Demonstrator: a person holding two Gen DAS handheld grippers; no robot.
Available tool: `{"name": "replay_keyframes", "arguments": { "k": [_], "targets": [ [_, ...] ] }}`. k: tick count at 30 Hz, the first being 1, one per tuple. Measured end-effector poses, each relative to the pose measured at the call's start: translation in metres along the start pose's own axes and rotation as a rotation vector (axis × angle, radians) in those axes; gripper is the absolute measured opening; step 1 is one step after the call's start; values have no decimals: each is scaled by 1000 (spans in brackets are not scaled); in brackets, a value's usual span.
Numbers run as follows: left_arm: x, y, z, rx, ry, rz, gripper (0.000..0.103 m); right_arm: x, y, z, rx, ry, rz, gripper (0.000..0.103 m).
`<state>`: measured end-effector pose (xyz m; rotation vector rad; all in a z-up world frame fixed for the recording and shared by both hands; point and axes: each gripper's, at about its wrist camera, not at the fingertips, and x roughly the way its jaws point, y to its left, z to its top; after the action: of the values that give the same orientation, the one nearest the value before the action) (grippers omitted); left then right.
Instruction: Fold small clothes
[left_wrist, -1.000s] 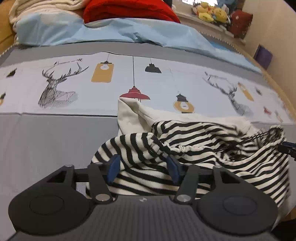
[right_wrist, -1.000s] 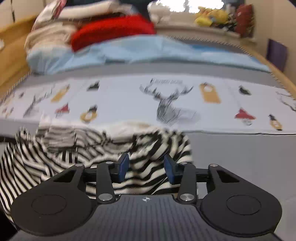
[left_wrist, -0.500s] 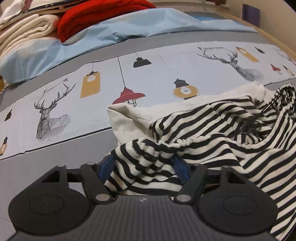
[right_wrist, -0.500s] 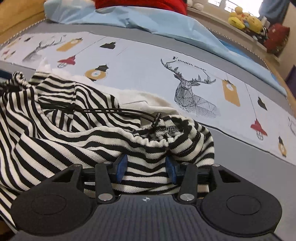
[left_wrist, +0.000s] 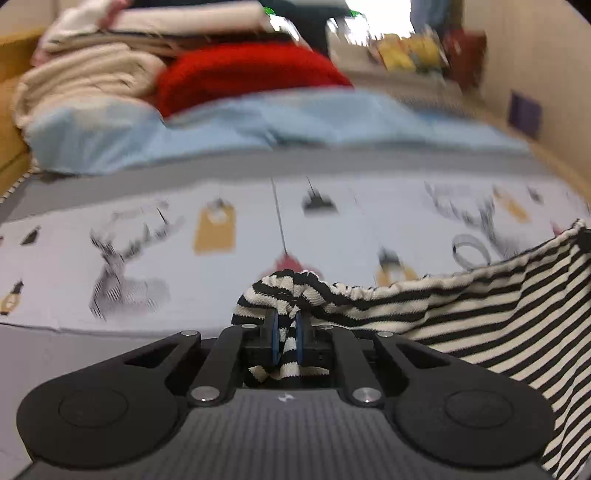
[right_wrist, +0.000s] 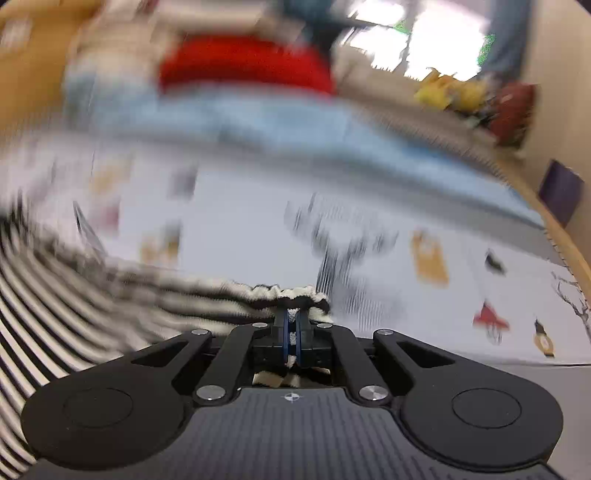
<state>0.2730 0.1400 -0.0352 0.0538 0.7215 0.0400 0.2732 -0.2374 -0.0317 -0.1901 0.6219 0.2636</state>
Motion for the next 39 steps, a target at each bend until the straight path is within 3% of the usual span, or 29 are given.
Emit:
{"name": "replay_keyframes", "arguments": {
  "k": [3,8,15,20,28,33,35,36,37,38,39],
  "targets": [
    [2,-4,9,8,-66,37,9,-3,0,12,19,-107,-44,3],
    [16,-1,22,-17,-101,88,9,22,13,21,-6,-128,-99,2],
    [50,7,27,-46,-74,95,9,60,27,33,-52,-129,-171,2],
    [81,9,22,-64,-16,90,9,96,32,31,-63,-49,-194,3],
    [123,12,0,-93,138,53,12,158,38,-1,-94,196,-174,4],
    [107,17,9,-121,157,65,37,152,26,1,8,242,-131,6],
    [88,19,13,-128,135,61,54,135,18,9,69,228,-111,17],
    [79,18,14,-125,125,61,67,122,14,13,103,212,-99,21],
    [69,18,14,-120,117,63,74,109,9,15,127,200,-89,32],
    [57,18,12,-115,110,64,74,94,5,17,150,189,-76,41],
    [45,18,10,-109,107,62,74,80,1,17,167,181,-64,42]
  ]
}}
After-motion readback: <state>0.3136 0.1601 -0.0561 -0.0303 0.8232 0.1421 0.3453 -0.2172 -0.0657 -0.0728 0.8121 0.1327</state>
